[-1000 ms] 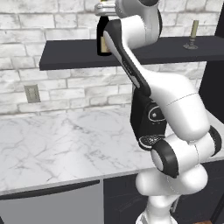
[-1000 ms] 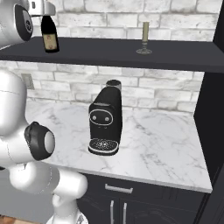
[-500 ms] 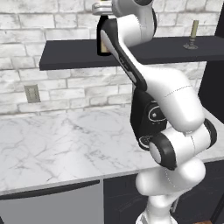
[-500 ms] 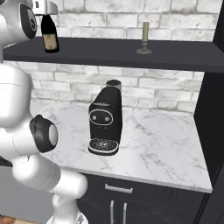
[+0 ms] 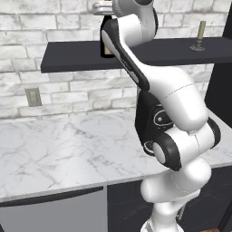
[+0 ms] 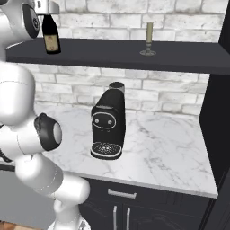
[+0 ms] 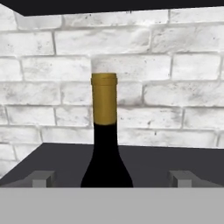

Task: Get the candle and the wine from the cabinet and move them to the dining counter.

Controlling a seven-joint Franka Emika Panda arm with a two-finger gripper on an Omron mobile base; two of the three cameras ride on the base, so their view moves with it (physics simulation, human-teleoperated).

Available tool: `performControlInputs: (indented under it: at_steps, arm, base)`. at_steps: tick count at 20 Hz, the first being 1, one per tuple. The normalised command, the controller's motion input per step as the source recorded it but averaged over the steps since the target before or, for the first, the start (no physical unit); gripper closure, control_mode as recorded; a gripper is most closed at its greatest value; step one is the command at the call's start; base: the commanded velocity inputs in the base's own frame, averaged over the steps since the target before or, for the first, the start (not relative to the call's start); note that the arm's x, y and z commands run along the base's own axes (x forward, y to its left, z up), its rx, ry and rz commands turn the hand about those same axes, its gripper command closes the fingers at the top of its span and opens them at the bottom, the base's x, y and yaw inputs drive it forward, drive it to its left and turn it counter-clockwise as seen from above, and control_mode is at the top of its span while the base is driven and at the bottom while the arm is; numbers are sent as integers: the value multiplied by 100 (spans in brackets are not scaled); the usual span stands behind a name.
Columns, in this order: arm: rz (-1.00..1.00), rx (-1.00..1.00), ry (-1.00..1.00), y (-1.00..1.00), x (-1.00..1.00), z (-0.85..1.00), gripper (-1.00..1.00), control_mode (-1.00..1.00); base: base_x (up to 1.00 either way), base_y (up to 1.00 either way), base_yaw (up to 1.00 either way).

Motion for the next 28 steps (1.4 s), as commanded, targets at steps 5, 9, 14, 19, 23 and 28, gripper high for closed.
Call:
performControlInputs:
  at_steps: [5,9,14,19,23,28]
  arm:
    - [1,0,0,1,26,0,-100,-100]
    - [1,0,0,0,23,0,-100,-100]
    - [1,0,0,1,17,0,-100,-100]
    - [1,0,0,2,18,0,-100,-100]
    - [2,0,0,4,16,0,-100,-100]
    - [2,0,0,3,16,0,-100,-100]
  base:
    - [0,0,0]
    - [0,0,0]
    - [0,0,0]
    - [0,0,0]
    - [0,0,0]
    - [0,0,0]
